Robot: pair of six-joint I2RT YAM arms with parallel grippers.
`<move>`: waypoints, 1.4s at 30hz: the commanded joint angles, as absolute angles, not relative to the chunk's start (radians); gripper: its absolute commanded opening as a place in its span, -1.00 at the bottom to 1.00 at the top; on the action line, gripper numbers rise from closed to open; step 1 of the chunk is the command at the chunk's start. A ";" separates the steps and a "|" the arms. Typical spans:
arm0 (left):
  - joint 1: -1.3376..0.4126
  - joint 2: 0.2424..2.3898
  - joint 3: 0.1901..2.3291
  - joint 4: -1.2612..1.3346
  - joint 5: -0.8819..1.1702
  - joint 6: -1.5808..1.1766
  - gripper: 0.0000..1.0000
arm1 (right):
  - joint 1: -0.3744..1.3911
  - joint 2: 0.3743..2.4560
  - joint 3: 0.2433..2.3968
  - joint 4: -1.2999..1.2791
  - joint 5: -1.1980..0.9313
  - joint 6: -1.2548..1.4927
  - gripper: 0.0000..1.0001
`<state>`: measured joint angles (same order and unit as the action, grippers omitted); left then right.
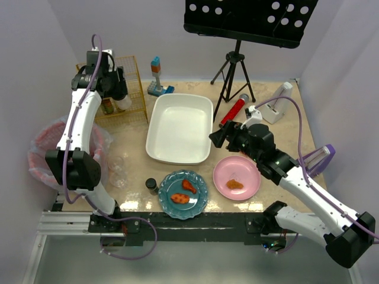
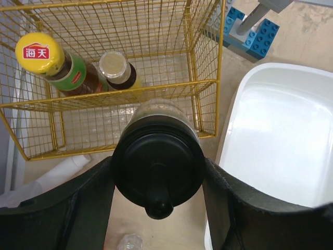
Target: Clear the kitchen counter
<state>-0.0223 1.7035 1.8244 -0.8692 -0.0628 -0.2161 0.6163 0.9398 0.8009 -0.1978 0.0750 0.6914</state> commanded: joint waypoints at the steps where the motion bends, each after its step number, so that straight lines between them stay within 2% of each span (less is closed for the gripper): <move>1: -0.015 1.695 1.855 -0.741 -0.075 -0.203 -1.00 | 0.617 0.919 0.808 -0.190 0.100 0.678 0.79; 30: 0.000 1.778 1.778 -0.736 -0.169 -0.190 -1.00 | 0.618 0.913 0.798 -0.192 0.109 0.673 0.79; 42: 0.097 1.810 1.755 -0.744 -0.204 -0.201 -1.00 | 0.618 0.907 0.796 -0.193 0.109 0.670 0.79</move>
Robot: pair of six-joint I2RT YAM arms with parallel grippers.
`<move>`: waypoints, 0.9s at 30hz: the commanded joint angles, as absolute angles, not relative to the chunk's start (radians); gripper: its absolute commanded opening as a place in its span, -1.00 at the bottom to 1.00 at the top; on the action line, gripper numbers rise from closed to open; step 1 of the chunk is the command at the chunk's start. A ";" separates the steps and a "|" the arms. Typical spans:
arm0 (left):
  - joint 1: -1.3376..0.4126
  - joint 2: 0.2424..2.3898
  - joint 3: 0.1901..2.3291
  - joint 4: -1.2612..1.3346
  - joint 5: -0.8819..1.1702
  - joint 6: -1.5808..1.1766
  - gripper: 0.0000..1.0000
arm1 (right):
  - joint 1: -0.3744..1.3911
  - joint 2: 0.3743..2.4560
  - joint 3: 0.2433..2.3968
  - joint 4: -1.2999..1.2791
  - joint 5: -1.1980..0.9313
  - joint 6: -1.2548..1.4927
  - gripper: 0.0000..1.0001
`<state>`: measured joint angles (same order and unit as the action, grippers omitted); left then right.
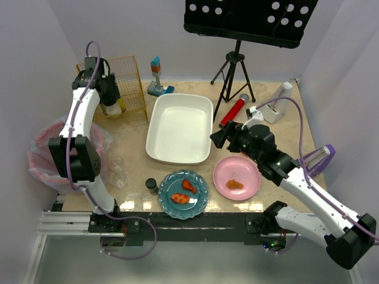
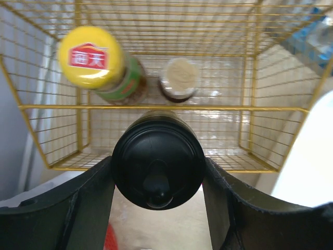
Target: Clear the kitchen counter
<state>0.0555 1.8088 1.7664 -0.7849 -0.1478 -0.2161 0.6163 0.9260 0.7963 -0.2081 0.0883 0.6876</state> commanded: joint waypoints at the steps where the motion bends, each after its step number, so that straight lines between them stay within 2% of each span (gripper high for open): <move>1: 0.100 1.813 1.753 -0.745 -0.212 -0.201 -1.00 | 0.618 0.907 0.796 -0.193 0.109 0.670 0.79; 17: 0.101 1.907 1.756 -0.779 -0.226 -0.201 -1.00 | 0.618 0.907 0.793 -0.192 0.110 0.669 0.79; 19: 0.101 1.917 1.755 -0.784 -0.225 -0.204 -0.86 | 0.618 0.907 0.795 -0.192 0.112 0.669 0.80; 25: 0.103 1.916 1.735 -0.784 -0.224 -0.210 -0.09 | 0.618 0.910 0.793 -0.193 0.112 0.666 0.80; 27: 0.104 1.911 1.735 -0.784 -0.221 -0.210 0.09 | 0.618 0.913 0.793 -0.193 0.112 0.666 0.80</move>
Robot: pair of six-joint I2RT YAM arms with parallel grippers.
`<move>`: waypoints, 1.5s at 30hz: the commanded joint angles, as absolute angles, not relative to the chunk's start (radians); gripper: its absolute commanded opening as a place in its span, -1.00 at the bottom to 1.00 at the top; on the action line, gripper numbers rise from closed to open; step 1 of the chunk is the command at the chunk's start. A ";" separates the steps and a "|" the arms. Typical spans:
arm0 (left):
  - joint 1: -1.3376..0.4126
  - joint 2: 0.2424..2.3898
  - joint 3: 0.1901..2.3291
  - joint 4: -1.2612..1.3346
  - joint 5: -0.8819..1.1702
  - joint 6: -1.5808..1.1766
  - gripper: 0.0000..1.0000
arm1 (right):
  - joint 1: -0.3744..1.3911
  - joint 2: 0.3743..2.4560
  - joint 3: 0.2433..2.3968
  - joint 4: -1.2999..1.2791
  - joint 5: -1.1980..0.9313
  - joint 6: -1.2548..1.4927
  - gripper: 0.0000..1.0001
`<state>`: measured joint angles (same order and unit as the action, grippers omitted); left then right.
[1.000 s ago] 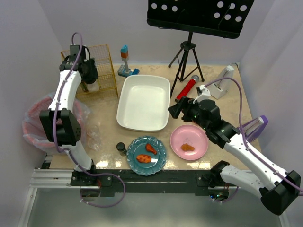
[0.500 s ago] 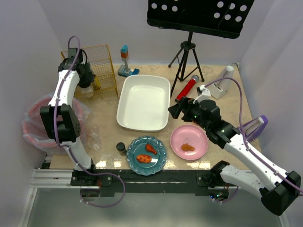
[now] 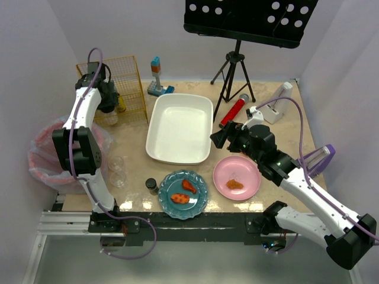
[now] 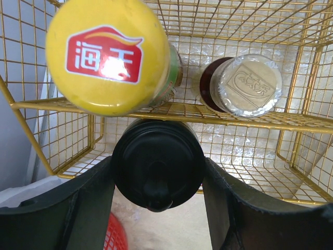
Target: Clear the kitchen counter
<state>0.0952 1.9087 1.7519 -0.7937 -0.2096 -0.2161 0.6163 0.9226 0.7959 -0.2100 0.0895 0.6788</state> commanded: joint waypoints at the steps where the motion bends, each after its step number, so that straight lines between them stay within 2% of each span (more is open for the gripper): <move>1: 0.103 1.907 1.735 -0.785 -0.219 -0.210 0.22 | 0.618 0.911 0.795 -0.192 0.112 0.666 0.80; 6: 0.109 1.882 1.736 -0.788 -0.213 -0.213 0.83 | 0.618 0.914 0.795 -0.192 0.112 0.666 0.80; 9: 0.110 1.871 1.738 -0.793 -0.212 -0.213 0.89 | 0.618 0.919 0.799 -0.190 0.112 0.664 0.80; 23: 0.110 1.721 1.807 -0.853 -0.157 -0.218 1.00 | 0.618 0.936 0.805 -0.189 0.106 0.660 0.80; 30: 0.088 1.562 1.674 -0.816 -0.115 -0.227 1.00 | 0.618 0.937 0.805 -0.187 0.115 0.652 0.80; 36: -0.109 1.427 1.560 -0.779 -0.126 -0.227 1.00 | 0.618 0.945 0.802 -0.183 0.124 0.652 0.80; 38: -0.149 1.384 1.525 -0.779 -0.056 -0.242 1.00 | 0.618 0.950 0.801 -0.184 0.120 0.655 0.80; 45: -0.206 1.159 1.303 -0.888 -0.019 -0.294 0.95 | 0.618 0.946 0.769 -0.149 0.115 0.675 0.80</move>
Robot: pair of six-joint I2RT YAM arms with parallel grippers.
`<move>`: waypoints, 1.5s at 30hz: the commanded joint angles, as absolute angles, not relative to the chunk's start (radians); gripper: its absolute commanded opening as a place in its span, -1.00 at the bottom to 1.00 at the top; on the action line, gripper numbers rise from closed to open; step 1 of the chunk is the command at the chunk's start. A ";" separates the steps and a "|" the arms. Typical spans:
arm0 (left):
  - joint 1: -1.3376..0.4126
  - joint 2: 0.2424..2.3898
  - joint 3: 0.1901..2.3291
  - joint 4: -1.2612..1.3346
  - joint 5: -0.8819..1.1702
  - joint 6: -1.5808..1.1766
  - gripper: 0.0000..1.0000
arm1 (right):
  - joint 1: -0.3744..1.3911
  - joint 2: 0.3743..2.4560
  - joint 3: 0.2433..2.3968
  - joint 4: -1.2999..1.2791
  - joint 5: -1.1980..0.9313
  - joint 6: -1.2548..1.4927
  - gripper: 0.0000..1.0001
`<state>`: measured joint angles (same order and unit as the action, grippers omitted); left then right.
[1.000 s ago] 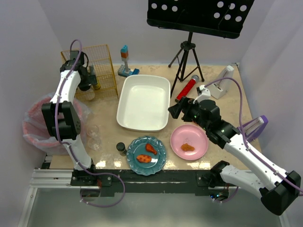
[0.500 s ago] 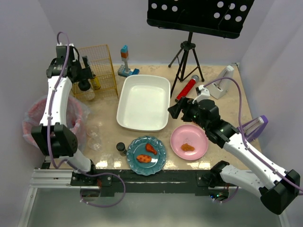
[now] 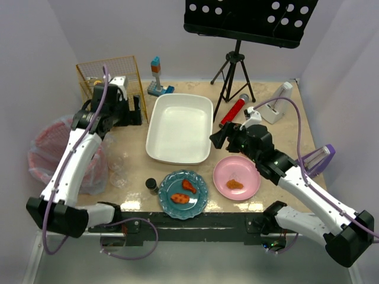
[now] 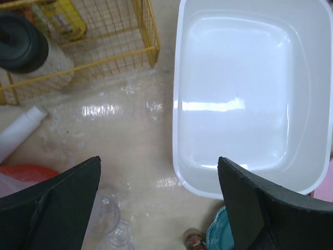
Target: Clear the kitchen counter
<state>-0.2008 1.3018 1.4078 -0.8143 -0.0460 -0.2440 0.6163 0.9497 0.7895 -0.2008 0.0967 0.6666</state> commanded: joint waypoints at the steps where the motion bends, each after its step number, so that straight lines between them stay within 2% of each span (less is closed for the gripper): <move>1: -0.207 1.116 1.257 -0.905 -0.005 -0.310 0.94 | 0.618 0.954 0.767 -0.144 0.114 0.675 0.80; 6: -0.227 0.927 1.004 -0.911 0.173 -0.382 0.88 | 0.618 0.999 0.773 -0.124 0.106 0.670 0.80; 13: -0.238 0.867 0.945 -0.916 0.238 -0.364 0.85 | 0.618 1.023 0.772 -0.115 0.100 0.664 0.79; 26: -0.457 0.910 0.931 -0.951 0.137 -0.339 0.79 | 0.618 0.996 0.749 -0.130 0.112 0.678 0.79; 39: -0.594 0.874 0.827 -0.933 0.014 -0.544 0.67 | 0.618 1.020 0.755 -0.114 0.106 0.686 0.80; 45: -0.633 0.867 0.781 -0.927 0.009 -0.587 0.53 | 0.617 1.035 0.756 -0.109 0.103 0.678 0.79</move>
<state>-0.6075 0.8795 0.8005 -0.9413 0.0296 -0.5266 0.6163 1.0279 0.7437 -0.1455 0.0952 0.6743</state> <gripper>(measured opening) 0.785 0.898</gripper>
